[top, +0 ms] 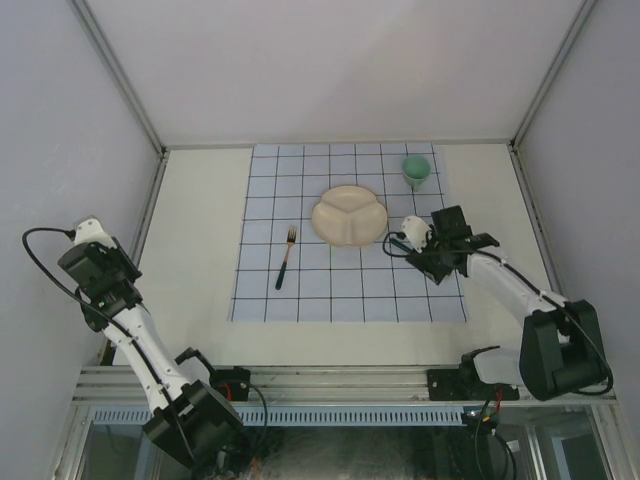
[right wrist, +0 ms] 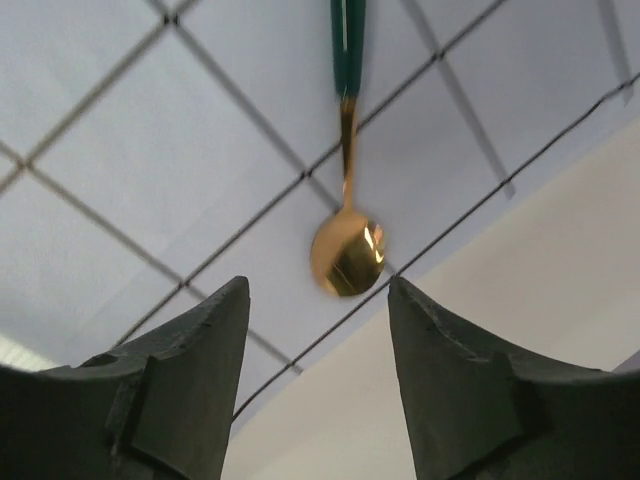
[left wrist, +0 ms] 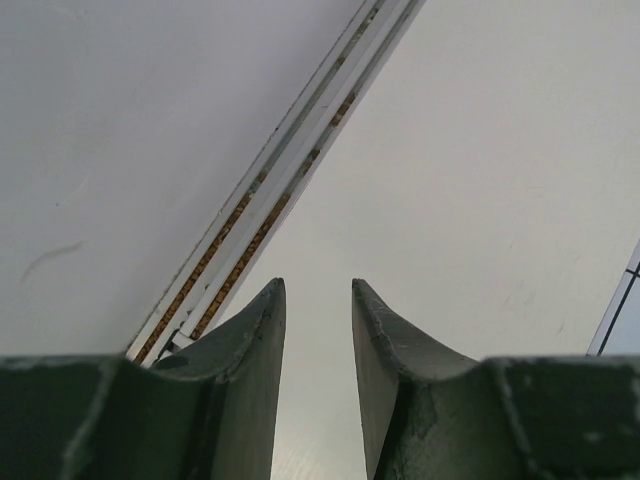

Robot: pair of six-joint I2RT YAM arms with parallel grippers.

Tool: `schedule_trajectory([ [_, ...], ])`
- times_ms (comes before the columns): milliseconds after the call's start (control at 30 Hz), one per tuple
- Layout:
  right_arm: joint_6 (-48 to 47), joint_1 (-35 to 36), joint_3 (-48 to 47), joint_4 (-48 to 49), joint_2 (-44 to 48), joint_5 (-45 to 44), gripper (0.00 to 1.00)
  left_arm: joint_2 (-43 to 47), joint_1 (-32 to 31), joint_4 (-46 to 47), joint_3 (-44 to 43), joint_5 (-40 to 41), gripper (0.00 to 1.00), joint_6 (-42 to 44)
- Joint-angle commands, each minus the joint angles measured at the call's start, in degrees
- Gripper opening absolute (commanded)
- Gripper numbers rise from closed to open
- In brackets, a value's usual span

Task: Set the dinner table for one person
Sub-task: Adjust the spoon on the napkin.

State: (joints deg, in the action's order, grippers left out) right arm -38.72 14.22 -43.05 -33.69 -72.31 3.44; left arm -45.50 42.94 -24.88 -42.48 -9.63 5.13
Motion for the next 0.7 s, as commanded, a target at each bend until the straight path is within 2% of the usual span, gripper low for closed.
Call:
schedule_trajectory([
  [0,2.0,4.5,-10.8,6.1,-8.4,-1.2,0.58,0.6,0.5,2.5,0.6,1.1,0.38,1.3],
  [133,2.8,7.2,-18.0,6.7,-17.0,-2.6,0.56,0.1,1.5,2.3,0.4,1.4,0.39,1.8],
  [300,2.4,9.0,-22.4,8.9,-24.2,-3.6,0.53,-1.4,5.3,2.3,-0.2,-1.1,0.41,1.6],
  [667,1.6,9.3,-25.7,9.7,-30.9,-2.0,0.5,-4.0,12.2,1.9,-1.8,-4.1,0.41,2.7],
])
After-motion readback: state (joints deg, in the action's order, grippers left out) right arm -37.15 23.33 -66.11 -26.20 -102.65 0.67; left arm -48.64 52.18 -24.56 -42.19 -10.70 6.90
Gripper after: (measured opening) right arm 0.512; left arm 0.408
